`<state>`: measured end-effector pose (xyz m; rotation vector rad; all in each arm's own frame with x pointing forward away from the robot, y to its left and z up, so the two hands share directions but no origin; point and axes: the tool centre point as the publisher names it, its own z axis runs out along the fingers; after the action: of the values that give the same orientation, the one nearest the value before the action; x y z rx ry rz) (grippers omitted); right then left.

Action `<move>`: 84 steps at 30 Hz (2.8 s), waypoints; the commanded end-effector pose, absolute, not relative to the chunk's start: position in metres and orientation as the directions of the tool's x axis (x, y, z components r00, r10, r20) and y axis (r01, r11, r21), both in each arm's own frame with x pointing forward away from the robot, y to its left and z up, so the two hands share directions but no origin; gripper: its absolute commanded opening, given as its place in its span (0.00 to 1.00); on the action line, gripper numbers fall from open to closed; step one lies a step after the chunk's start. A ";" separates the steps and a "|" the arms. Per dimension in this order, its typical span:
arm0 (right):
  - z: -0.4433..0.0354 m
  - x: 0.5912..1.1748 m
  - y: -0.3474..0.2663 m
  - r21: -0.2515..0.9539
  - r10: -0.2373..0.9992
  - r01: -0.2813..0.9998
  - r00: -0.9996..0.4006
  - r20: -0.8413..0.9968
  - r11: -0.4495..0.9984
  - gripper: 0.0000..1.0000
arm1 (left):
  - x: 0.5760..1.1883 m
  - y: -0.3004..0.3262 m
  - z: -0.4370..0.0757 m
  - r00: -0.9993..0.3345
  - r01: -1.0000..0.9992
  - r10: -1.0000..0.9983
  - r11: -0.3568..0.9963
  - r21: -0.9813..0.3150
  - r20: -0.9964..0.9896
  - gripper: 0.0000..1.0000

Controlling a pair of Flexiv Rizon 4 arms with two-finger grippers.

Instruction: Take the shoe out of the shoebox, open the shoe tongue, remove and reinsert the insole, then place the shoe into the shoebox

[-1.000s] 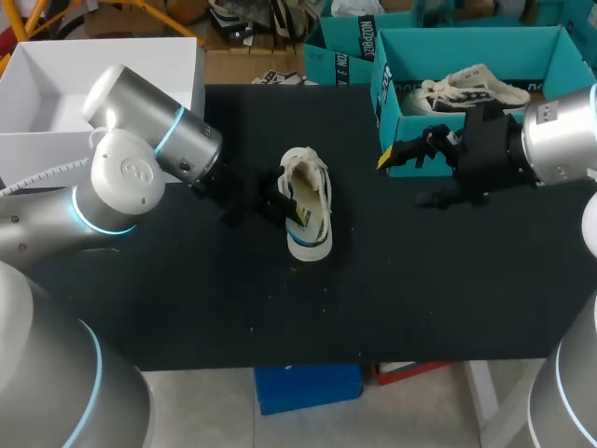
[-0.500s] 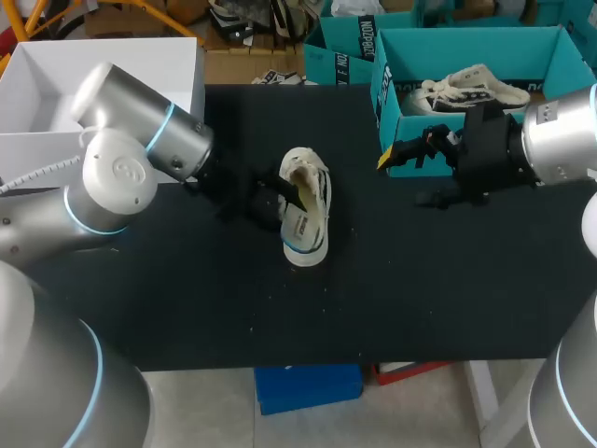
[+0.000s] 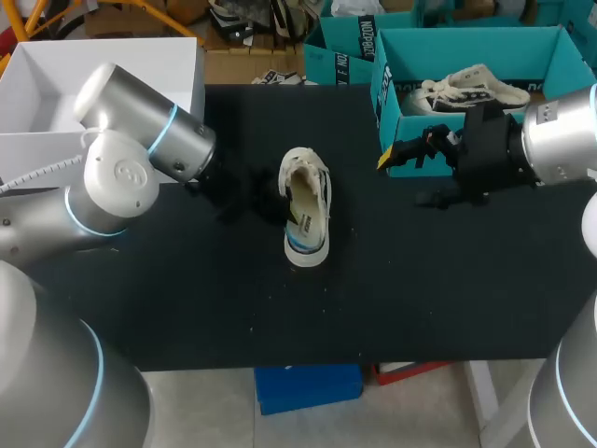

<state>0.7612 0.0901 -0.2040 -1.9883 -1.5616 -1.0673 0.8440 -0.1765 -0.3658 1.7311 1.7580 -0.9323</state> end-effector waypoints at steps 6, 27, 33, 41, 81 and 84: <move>-0.205 0.762 0.091 0.146 0.642 0.943 0.087 0.762 -0.300 1.00 | 0.851 -0.177 -0.368 -0.058 0.997 0.682 -0.002 -0.081 -0.730 0.00; -0.205 0.762 0.091 0.146 0.642 0.943 0.087 0.762 -0.300 1.00 | 0.868 -0.176 -0.376 -0.113 0.994 0.701 0.085 -0.075 -0.704 0.00; -0.205 0.762 0.091 0.146 0.642 0.943 0.087 0.762 -0.300 1.00 | 0.862 -0.182 -0.371 -0.108 0.994 0.679 0.054 -0.097 -0.726 0.31; -0.205 0.762 0.091 0.146 0.642 0.943 0.087 0.762 -0.300 1.00 | 0.866 -0.175 -0.366 -0.105 0.994 0.665 0.069 -0.080 -0.739 0.93; -0.205 0.762 0.091 0.146 0.642 0.943 0.087 0.762 -0.300 1.00 | 0.874 -0.175 -0.372 -0.090 0.991 0.751 0.130 0.013 -0.654 0.06; -0.205 0.762 0.091 0.146 0.642 0.943 0.087 0.762 -0.300 1.00 | 0.868 -0.175 -0.369 -0.094 0.993 0.732 0.117 -0.011 -0.675 0.71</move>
<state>0.7612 0.0901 -0.2040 -1.9884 -1.5617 -1.0673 0.8713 -0.1809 -0.3701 1.6712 1.9073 -0.6411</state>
